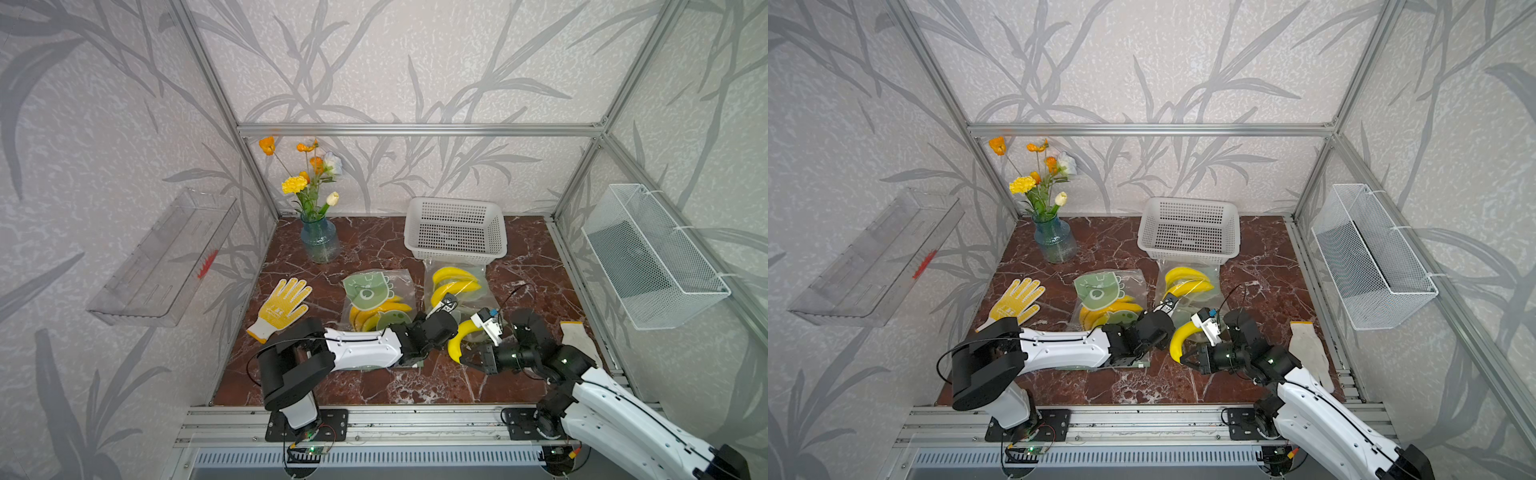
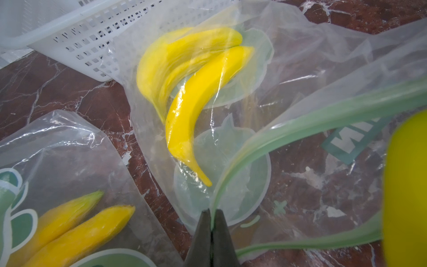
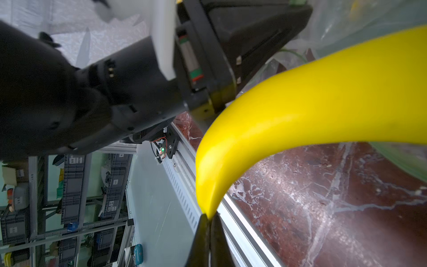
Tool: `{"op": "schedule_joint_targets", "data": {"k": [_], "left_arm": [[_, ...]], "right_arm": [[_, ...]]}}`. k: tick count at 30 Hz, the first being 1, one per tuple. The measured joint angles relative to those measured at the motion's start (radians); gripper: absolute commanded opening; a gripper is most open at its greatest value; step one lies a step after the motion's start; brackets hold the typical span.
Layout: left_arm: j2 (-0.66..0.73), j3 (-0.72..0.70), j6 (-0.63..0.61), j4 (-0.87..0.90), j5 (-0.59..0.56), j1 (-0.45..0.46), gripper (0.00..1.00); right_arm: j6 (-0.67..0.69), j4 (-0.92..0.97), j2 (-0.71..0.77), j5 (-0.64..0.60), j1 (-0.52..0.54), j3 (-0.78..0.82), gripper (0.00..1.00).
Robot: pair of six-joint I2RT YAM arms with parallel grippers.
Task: Open the zip-top bag and take out the banana
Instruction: Pick up the banana from the zipper food storage bag.
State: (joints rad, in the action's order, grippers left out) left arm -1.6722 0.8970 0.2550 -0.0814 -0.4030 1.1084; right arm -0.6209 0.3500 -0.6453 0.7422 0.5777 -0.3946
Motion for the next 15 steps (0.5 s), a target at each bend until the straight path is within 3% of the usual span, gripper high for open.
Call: {"op": "schedule_joint_targets", "data": {"k": [7, 15], "left_arm": [[0.0, 0.0, 0.003, 0.0, 0.031, -0.005, 0.0], [0.001, 0.003, 0.01, -0.002, 0.068, -0.009, 0.0]], "right_arm": [[-0.051, 0.031, 0.124, -0.003, -0.001, -0.011, 0.0], [0.011, 0.054, 0.019, -0.084, -0.028, -0.196, 0.0]]}}
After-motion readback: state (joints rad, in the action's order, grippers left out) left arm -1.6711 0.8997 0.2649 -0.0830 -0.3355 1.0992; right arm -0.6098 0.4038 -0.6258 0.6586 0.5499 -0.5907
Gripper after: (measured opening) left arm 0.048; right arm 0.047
